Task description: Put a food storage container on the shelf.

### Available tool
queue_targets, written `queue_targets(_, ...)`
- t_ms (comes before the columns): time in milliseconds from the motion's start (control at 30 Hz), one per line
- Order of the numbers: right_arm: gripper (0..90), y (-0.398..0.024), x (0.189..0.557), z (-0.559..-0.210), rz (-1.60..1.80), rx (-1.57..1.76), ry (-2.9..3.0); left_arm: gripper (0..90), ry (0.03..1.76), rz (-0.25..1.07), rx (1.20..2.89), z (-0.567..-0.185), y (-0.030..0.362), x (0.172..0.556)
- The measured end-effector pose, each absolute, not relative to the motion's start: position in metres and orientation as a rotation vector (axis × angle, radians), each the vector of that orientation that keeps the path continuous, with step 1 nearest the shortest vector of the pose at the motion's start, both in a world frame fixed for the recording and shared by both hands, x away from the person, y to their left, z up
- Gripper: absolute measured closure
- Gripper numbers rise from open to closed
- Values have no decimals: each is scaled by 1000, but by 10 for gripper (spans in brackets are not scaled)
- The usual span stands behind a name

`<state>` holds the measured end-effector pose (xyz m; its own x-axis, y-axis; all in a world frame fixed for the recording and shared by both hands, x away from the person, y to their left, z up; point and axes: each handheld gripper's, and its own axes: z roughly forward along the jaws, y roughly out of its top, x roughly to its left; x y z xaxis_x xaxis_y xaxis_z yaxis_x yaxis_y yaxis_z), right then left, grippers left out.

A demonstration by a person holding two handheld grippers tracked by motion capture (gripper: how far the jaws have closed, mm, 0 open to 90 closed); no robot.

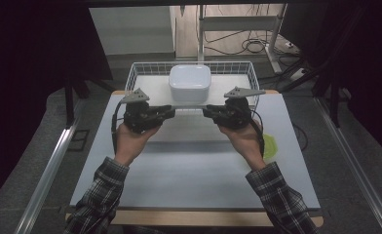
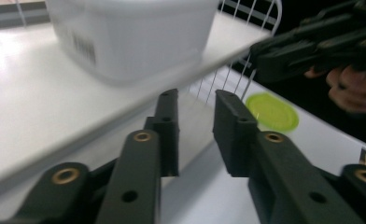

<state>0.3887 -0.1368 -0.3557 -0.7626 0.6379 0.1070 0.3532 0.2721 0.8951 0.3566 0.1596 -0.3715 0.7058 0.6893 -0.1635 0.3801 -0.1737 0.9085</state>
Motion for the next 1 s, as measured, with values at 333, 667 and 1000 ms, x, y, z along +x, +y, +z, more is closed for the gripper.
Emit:
queue_targets(333, 468, -149, 358, -389, 1396, 864, 2315, 391, 870, 354, 1840, -407, 169, 326)
queue_targets(667, 308, -171, 343, -417, 1406, 913, 2297, 244, 908, 331, 1876, -439, 174, 298)
queue_targets(1000, 208, -181, 324, -446, 1386, 883, 2307, 64, 923, 365, 1918, -475, 182, 276)
